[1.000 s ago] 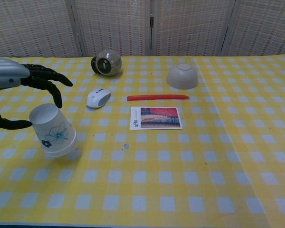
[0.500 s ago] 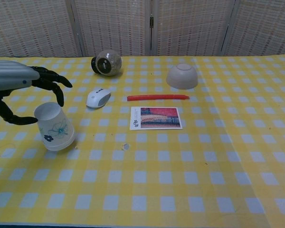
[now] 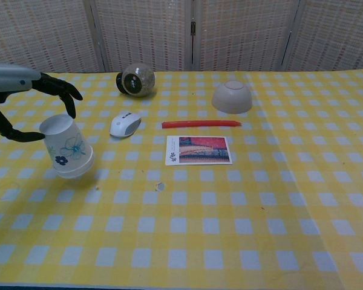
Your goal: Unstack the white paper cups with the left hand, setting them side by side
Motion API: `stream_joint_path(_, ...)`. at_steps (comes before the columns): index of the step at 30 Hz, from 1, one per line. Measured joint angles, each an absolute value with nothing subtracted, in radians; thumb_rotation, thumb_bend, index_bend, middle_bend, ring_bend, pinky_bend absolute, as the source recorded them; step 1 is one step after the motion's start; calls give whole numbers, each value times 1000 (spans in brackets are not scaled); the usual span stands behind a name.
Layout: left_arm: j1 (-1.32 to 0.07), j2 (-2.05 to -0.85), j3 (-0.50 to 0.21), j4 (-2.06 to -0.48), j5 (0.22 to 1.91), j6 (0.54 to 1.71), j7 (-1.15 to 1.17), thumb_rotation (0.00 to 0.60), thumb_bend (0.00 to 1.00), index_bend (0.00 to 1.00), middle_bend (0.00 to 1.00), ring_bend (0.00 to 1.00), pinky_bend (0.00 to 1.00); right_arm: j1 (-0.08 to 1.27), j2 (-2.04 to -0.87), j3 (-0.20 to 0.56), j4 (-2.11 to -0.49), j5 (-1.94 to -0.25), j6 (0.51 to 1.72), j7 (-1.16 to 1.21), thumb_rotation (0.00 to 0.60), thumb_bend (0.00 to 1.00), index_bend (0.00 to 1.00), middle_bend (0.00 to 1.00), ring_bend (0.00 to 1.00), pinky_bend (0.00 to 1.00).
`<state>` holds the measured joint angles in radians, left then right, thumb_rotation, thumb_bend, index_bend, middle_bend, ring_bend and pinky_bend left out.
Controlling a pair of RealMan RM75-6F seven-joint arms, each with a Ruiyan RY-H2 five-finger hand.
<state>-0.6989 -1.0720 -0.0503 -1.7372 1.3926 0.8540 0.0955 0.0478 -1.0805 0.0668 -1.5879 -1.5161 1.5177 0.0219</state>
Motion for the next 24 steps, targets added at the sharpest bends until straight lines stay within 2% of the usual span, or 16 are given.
stream_joint_path(10, -695, -1094, -56, -1711, 1367, 844, 26, 600, 600, 402, 161, 130, 98, 47, -1081, 67, -1590, -1512, 1515, 19, 600, 376, 70, 112, 186, 125)
stream_joint_path(14, -689, -1117, -61, -1700, 1334, 856, 51, 600, 600, 417, 161, 143, 155, 50, -1081, 67, -1590, -1511, 1510, 18, 600, 376, 70, 112, 187, 125)
stream_joint_path(20, -689, -1137, -57, -1681, 1327, 863, 116, 600, 601, 424, 165, 148, 137, 51, -1082, 68, -1589, -1510, 1509, 16, 600, 376, 70, 112, 186, 125)
stream_joint_path(24, -685, -1156, -57, -1669, 1318, 891, 194, 600, 604, 434, 168, 157, 171, 52, -1083, 67, -1587, -1508, 1506, 19, 600, 375, 70, 112, 186, 125)
